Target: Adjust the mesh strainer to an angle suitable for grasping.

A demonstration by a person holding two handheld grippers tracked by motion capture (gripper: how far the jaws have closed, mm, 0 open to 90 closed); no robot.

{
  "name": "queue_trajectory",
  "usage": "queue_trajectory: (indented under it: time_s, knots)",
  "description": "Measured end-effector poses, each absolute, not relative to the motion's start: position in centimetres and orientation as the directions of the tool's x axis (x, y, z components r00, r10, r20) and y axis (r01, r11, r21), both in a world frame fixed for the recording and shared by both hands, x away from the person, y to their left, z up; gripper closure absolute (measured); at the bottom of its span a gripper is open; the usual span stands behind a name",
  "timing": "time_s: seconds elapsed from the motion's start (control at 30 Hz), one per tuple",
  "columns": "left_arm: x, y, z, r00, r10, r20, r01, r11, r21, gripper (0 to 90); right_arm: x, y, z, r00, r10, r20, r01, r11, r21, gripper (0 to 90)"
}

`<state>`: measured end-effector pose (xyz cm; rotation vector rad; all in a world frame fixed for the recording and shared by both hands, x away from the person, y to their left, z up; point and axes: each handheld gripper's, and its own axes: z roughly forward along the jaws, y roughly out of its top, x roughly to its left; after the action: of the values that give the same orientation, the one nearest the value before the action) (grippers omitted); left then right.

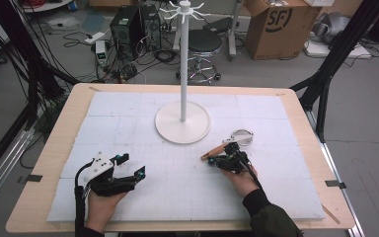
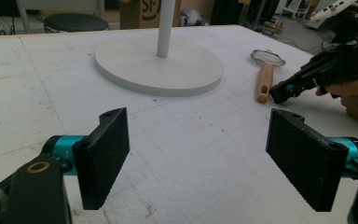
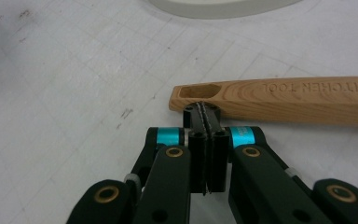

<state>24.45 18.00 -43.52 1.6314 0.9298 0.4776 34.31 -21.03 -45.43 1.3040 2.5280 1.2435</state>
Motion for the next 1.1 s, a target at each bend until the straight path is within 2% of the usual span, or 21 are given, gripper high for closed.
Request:
queue_trajectory:
  time_s: [0.23, 0.37, 0.53, 0.6, 0.9, 1.1]
  knots:
    - [24.5, 18.0, -43.5, 0.604, 0.779, -0.168, 0.322, -0.046, 0.946, 22.0, 34.8, -20.5, -45.4, -0.640, 0.699, 0.320, 0.676, 0.313, 0.667, 90.0]
    - [24.5, 18.2, -43.6, 0.602, 0.781, -0.169, 0.320, -0.042, 0.947, 22.2, 34.7, -21.4, -44.2, -0.642, 0.701, 0.309, 0.637, 0.264, 0.724, 90.0]
    - [24.6, 18.4, -43.6, 0.596, 0.783, -0.179, 0.325, -0.032, 0.945, 22.2, 37.4, -24.0, -42.4, -0.569, 0.742, 0.354, 0.662, 0.157, 0.733, 90.0]
    - [24.6, 18.4, -43.6, 0.599, 0.781, -0.177, 0.322, -0.033, 0.946, 22.3, 38.3, -24.6, -42.1, -0.552, 0.764, 0.335, 0.658, 0.151, 0.738, 90.0]
    - [24.5, 18.3, -43.7, 0.606, 0.775, -0.179, 0.326, -0.036, 0.945, 22.3, 41.6, -26.4, -43.9, -0.463, 0.826, 0.321, 0.730, 0.150, 0.667, 90.0]
    - [24.6, 18.5, -43.7, 0.602, 0.776, -0.187, 0.330, -0.028, 0.944, 22.4, 42.2, -26.4, -44.9, -0.459, 0.837, 0.299, 0.740, 0.174, 0.649, 90.0]
